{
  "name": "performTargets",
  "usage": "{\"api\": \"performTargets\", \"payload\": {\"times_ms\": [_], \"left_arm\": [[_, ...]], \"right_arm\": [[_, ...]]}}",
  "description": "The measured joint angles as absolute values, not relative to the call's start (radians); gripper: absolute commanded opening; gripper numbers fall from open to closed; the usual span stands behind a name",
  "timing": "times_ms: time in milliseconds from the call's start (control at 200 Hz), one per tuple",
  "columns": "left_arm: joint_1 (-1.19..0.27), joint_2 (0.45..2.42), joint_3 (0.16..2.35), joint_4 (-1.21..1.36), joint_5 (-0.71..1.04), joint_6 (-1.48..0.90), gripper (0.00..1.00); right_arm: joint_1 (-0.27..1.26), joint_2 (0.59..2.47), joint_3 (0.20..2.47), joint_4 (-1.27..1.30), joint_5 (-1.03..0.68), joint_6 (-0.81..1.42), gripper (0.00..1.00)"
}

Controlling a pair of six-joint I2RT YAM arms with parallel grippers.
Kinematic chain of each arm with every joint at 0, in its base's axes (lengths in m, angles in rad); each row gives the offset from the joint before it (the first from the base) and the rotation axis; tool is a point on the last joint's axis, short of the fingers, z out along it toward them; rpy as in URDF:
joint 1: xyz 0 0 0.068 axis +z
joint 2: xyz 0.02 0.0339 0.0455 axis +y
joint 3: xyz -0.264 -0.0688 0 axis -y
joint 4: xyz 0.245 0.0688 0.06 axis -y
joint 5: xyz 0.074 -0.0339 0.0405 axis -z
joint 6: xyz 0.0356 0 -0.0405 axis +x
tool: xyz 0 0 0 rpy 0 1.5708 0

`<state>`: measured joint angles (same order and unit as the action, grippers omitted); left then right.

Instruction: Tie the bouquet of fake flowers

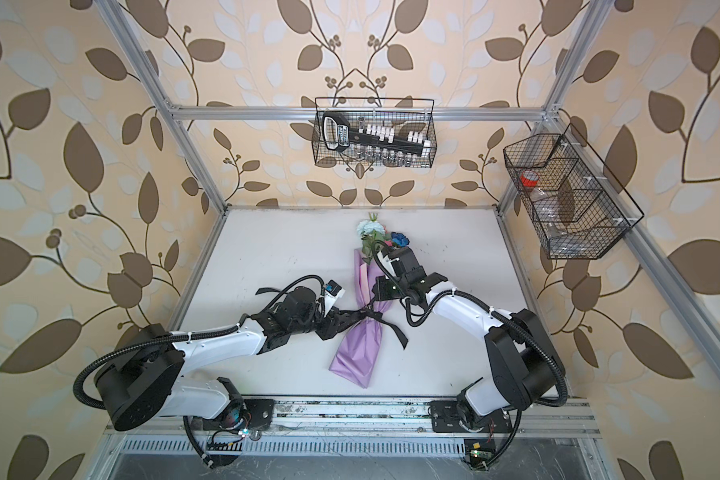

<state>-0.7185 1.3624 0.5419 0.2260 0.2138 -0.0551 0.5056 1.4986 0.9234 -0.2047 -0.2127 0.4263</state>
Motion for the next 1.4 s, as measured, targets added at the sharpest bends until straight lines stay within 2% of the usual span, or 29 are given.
{"api": "performTargets", "payload": {"times_ms": [85,235,335,425,785,855,905,985,1020,1175,1400], "left_arm": [[-0.719,1.383,0.559,0.209,0.216,-0.053,0.49],[-0.719,1.416,0.587,0.195,0.232,-0.057,0.23],[-0.719,1.422,0.593,0.19,0.232,-0.058,0.14],[-0.719,1.422,0.593,0.184,0.228,-0.059,0.0],[-0.718,1.421,0.593,0.184,0.204,-0.058,0.0],[-0.718,1.411,0.58,0.205,0.227,-0.047,0.04],[-0.718,1.386,0.556,0.221,0.234,-0.026,0.15],[-0.718,1.33,0.516,0.233,0.236,0.012,0.5],[-0.719,1.304,0.503,0.233,0.239,0.036,0.56],[-0.719,1.235,0.488,0.231,0.266,0.155,0.54],[-0.723,1.293,0.492,0.231,0.276,0.257,0.52]], "right_arm": [[0.501,1.491,0.912,-0.196,-0.212,0.434,0.0],[0.492,1.469,0.881,-0.183,-0.205,0.45,0.0],[0.484,1.445,0.854,-0.177,-0.197,0.461,0.0],[0.473,1.422,0.831,-0.17,-0.19,0.472,0.0],[0.456,1.375,0.748,-0.138,-0.169,0.513,0.0],[0.456,1.375,0.746,-0.137,-0.168,0.519,0.0],[0.456,1.375,0.746,-0.136,-0.168,0.521,0.0],[0.456,1.374,0.746,-0.134,-0.169,0.524,0.0],[0.456,1.374,0.746,-0.133,-0.169,0.524,0.0],[0.456,1.374,0.746,-0.13,-0.17,0.525,0.0],[0.456,1.374,0.746,-0.13,-0.176,0.525,0.0]]}}
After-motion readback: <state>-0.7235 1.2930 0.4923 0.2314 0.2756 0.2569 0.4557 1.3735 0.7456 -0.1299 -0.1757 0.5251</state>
